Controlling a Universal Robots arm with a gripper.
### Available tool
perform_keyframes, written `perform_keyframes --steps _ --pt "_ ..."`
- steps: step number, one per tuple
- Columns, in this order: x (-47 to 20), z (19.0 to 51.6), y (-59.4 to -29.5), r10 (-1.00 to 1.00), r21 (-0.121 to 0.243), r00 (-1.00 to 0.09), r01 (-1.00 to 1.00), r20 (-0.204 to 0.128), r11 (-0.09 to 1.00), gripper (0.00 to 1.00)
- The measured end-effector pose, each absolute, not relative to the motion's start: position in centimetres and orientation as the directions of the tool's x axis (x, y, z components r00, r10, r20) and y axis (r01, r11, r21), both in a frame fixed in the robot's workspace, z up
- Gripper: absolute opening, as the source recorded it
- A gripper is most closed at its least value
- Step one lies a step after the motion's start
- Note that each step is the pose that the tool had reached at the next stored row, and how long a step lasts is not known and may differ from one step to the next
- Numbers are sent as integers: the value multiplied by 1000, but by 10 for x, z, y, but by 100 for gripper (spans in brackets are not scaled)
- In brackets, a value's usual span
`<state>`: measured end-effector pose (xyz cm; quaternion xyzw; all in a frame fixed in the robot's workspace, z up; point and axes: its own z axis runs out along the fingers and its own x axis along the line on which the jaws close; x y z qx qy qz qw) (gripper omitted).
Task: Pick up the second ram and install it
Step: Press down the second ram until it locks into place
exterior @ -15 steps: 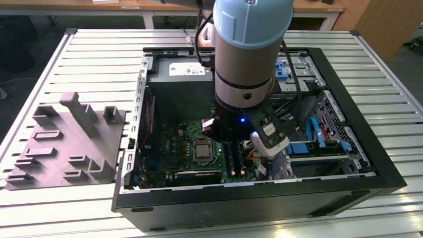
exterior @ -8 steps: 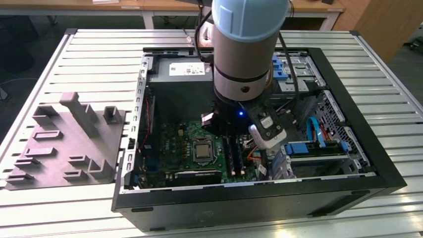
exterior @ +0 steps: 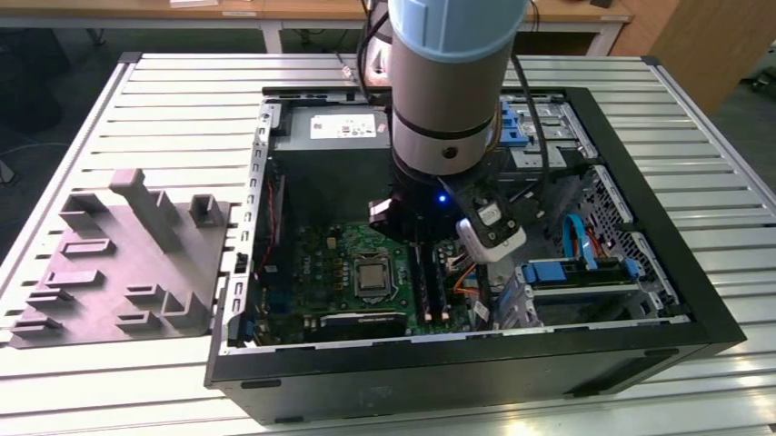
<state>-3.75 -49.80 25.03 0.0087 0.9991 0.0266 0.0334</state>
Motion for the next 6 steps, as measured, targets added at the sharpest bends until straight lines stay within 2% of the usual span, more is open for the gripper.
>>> perform_keyframes --steps 6 --pt "-37 251 -498 19 54 -998 16 -66 998 10"
